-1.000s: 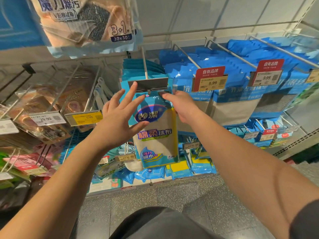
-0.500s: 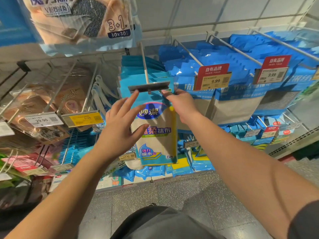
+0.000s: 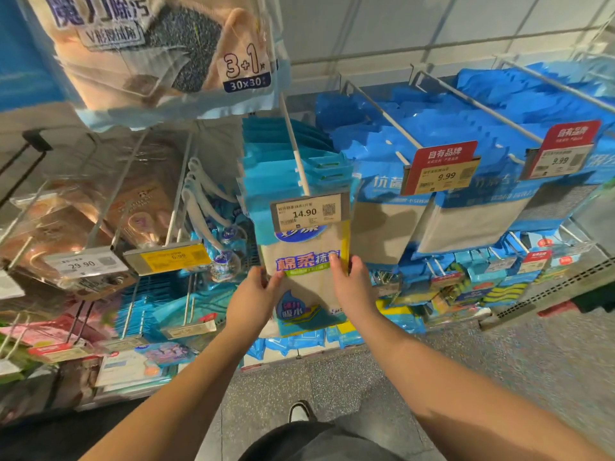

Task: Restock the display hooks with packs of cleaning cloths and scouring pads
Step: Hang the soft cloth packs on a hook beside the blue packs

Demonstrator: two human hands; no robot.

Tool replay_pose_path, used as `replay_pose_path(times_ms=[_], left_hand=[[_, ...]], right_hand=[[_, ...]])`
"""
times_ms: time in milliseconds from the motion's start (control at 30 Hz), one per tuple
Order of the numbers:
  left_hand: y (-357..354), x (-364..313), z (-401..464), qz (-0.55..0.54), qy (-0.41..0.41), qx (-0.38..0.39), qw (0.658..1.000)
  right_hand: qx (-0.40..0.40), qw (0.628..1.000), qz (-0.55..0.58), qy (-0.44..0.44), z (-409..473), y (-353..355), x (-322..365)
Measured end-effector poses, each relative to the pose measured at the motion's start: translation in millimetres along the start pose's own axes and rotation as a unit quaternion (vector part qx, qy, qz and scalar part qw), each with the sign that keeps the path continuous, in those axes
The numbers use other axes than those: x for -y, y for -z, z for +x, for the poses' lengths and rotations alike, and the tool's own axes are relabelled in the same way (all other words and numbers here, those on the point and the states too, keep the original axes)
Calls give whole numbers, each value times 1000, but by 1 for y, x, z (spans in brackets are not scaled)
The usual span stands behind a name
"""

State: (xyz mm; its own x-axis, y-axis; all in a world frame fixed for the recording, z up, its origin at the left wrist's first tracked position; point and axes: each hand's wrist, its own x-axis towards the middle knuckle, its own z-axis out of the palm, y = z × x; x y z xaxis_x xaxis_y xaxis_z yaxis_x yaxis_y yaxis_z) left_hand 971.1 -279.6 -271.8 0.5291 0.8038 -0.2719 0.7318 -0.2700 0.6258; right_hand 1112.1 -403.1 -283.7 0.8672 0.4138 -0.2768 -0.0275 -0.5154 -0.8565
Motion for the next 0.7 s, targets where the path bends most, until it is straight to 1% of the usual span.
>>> replay_pose_path(times_ms=[33, 100, 167, 233, 333, 400, 467, 633, 700], left_hand=[[1, -3, 5, 8, -1, -2, 1000], [1, -4, 22, 69, -15, -2, 997], [2, -8, 39, 123, -30, 18, 992], [4, -14, 58, 84, -5, 28, 996], [7, -22, 85, 43, 29, 25, 998], [10, -25, 95, 25, 23, 10, 999], [12, -27, 99, 37, 9, 6, 999], [14, -21, 92, 50, 12, 46, 998], [15, -14, 88, 43, -3, 69, 997]], right_hand=[[0, 1000, -9, -9, 7, -5, 4], [3, 999, -25, -30, 22, -18, 13], [-7, 998, -39, -49, 35, -29, 23], [-21, 997, -44, -61, 50, -36, 32], [-3, 996, -71, -56, 73, -46, 43], [4, 994, -88, -61, 84, -53, 44], [4, 994, -81, -67, 86, -54, 46], [13, 996, -49, -70, 75, -45, 46], [6, 997, -28, -72, 63, -41, 43]])
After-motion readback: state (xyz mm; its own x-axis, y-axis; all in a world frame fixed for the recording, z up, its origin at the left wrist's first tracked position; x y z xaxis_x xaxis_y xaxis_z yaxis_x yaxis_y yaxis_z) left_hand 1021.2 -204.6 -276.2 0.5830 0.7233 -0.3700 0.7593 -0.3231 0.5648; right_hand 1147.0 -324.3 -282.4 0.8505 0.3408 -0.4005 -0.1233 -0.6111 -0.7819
